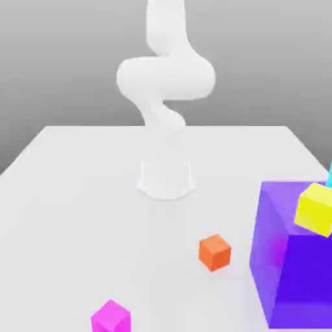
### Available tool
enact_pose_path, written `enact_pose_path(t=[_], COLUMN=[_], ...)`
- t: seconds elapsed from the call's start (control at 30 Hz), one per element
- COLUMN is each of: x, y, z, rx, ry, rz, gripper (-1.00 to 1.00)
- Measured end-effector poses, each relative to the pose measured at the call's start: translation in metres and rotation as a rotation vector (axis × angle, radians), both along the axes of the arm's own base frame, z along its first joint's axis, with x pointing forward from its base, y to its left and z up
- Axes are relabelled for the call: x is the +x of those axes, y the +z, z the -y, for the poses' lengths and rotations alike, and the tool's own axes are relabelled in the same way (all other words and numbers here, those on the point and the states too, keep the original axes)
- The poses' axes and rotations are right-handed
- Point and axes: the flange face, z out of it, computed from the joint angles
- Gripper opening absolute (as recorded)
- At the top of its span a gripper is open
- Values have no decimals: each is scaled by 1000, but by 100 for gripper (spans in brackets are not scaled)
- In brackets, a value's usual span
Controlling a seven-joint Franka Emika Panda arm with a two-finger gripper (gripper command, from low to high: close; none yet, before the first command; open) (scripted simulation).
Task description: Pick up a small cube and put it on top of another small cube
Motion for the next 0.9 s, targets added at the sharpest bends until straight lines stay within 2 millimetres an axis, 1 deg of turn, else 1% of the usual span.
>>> enact_pose_path(t=[0.1, 0.23, 0.37, 0.47, 0.57, 0.7, 0.8, 0.9], x=[38, 78, 108, 123, 132, 134, 129, 118], y=[-45, -108, -177, -230, -285, -360, -415, -470], z=[9, 22, 37, 49, 62, 78, 83, 89], rx=[19, 46, 75, 99, 125, 162, 190, 220], ry=[-60, -137, -213, -271, -330, -410, -462, -516], rz=[-82, -185, -286, -362, -437, -536, -611, -684], gripper=[0, 0, 0, 0, 0, 0, 0, 0])
